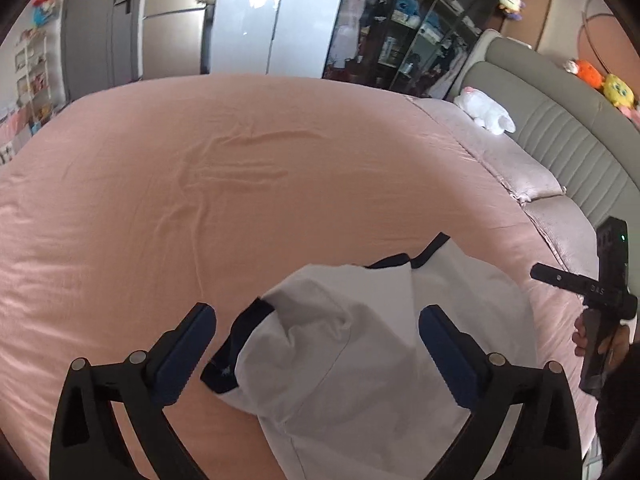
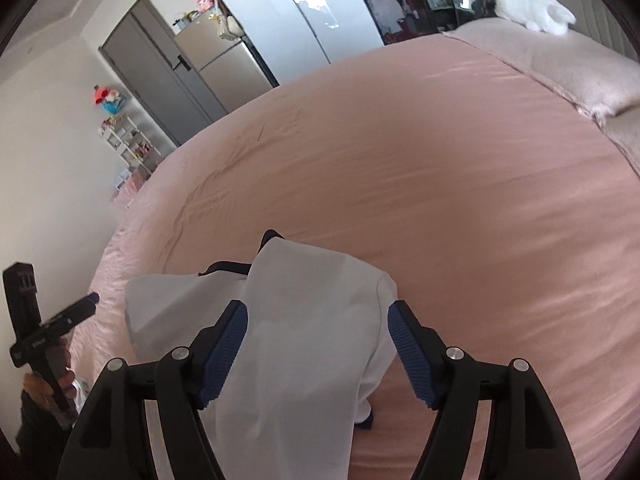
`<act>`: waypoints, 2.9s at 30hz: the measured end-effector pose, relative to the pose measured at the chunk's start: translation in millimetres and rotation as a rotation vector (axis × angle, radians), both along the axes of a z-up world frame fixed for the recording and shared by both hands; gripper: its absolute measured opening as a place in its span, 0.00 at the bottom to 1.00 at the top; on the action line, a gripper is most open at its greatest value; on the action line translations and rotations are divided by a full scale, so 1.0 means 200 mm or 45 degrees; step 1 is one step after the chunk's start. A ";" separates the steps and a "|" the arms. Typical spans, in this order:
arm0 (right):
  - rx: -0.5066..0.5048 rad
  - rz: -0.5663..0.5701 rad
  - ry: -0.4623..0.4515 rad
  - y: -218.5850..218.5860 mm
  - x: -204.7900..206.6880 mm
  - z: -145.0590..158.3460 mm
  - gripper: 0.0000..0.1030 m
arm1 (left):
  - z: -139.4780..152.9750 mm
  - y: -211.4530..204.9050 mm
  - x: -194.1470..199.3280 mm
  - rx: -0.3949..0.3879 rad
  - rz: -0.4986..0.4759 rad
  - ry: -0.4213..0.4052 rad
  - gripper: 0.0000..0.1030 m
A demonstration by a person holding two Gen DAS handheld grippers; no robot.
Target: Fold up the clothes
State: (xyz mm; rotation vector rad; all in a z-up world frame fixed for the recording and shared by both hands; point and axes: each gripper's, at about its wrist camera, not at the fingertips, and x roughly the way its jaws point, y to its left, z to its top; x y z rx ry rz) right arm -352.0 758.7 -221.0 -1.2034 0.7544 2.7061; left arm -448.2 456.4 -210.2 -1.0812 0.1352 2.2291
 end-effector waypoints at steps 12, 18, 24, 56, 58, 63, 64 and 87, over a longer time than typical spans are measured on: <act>0.080 0.221 -0.105 -0.05 -0.43 -0.13 0.71 | -0.20 0.30 -0.25 -0.070 -0.184 -0.250 1.00; 0.128 0.240 -0.207 -0.16 -0.52 -0.32 0.71 | -0.40 0.28 -0.27 -0.053 -0.122 -0.423 1.00; 0.083 0.196 -0.166 -0.14 -0.46 -0.34 0.70 | -0.48 0.18 -0.23 0.088 -0.044 -0.479 1.00; -0.278 0.014 0.198 -0.37 0.30 0.07 0.02 | 0.20 -0.19 0.63 0.457 -0.171 -0.135 0.13; -0.291 0.014 0.192 -0.41 0.38 0.08 0.02 | 0.21 -0.19 0.67 0.473 -0.170 -0.170 0.13; -0.262 0.017 0.148 -0.52 0.57 0.13 0.02 | 0.24 -0.23 0.81 0.457 -0.122 -0.208 0.13; -0.268 0.015 0.160 -0.54 0.62 0.15 0.02 | 0.26 -0.24 0.85 0.464 -0.127 -0.199 0.13; 0.302 0.004 0.768 -1.14 1.28 0.97 0.02 | 0.75 -0.42 1.39 0.535 -0.220 0.284 0.72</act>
